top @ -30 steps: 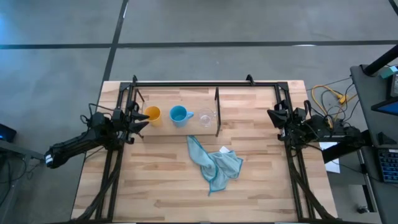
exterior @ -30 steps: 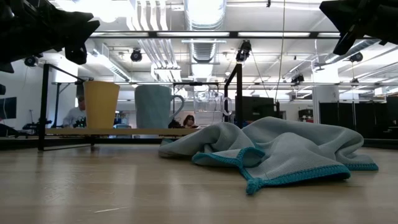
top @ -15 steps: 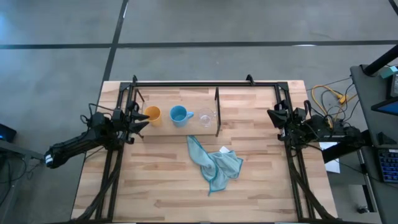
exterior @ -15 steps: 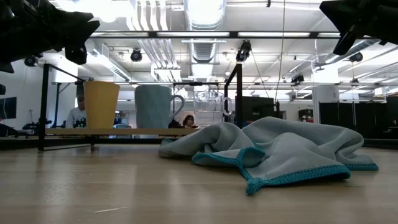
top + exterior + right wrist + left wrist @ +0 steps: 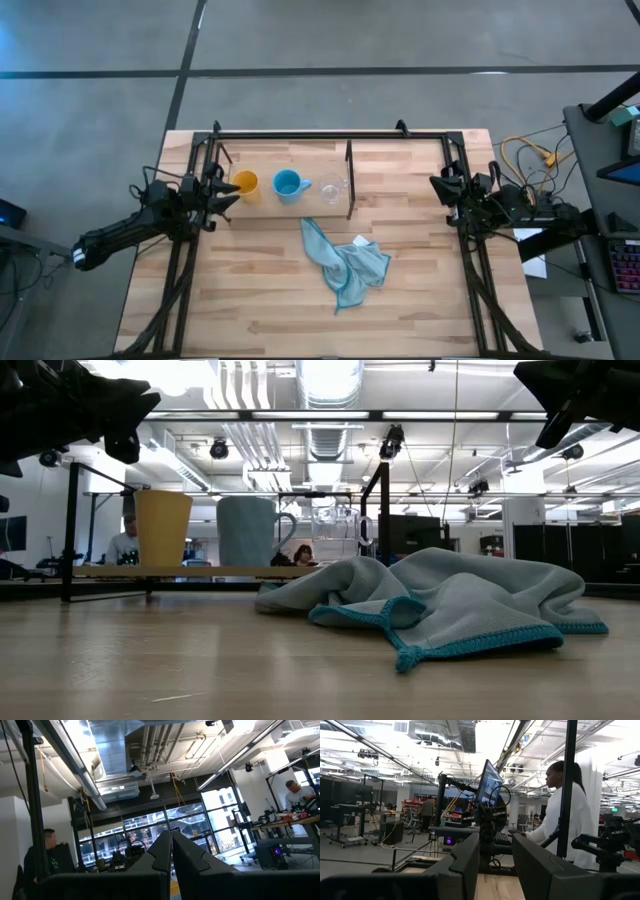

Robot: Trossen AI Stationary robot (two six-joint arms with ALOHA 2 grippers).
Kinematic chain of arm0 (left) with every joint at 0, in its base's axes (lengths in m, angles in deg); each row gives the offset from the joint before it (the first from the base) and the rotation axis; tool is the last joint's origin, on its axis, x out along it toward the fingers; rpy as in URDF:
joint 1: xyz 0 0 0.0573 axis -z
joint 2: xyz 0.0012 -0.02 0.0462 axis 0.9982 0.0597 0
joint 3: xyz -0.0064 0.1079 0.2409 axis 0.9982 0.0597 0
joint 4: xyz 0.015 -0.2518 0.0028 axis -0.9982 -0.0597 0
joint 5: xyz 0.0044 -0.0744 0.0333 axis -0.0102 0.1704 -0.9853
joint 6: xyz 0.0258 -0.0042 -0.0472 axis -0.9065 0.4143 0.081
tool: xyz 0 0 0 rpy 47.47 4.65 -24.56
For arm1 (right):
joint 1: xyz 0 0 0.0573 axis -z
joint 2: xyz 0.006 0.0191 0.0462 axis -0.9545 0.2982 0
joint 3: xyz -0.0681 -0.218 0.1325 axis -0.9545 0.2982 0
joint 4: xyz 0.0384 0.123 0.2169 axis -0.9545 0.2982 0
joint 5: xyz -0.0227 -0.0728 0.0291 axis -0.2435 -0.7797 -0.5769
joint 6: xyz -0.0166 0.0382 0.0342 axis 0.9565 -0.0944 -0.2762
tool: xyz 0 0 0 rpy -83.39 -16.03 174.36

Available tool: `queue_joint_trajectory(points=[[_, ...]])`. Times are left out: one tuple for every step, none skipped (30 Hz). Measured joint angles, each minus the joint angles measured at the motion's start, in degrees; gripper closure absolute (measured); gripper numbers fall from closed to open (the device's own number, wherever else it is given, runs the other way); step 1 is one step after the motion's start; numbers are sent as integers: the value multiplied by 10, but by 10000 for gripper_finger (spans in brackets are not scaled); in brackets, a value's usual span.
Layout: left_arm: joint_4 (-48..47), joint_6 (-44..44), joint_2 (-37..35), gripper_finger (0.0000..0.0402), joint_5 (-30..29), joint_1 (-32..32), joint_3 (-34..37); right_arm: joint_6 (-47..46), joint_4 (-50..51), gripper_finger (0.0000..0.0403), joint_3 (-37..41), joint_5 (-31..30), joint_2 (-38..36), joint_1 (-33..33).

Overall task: Stack small to large cups/mugs on shelf
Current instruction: Return to Home Position

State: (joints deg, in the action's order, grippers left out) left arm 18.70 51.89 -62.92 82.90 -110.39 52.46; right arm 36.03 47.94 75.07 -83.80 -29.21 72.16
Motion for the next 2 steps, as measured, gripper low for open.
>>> queue_joint_trajectory(points=[[0,0,0,299,0,0,0,0,0,394,0,0,0,0],[0,0,0,299,0,0,0,0,0,394,0,0,0,0]])
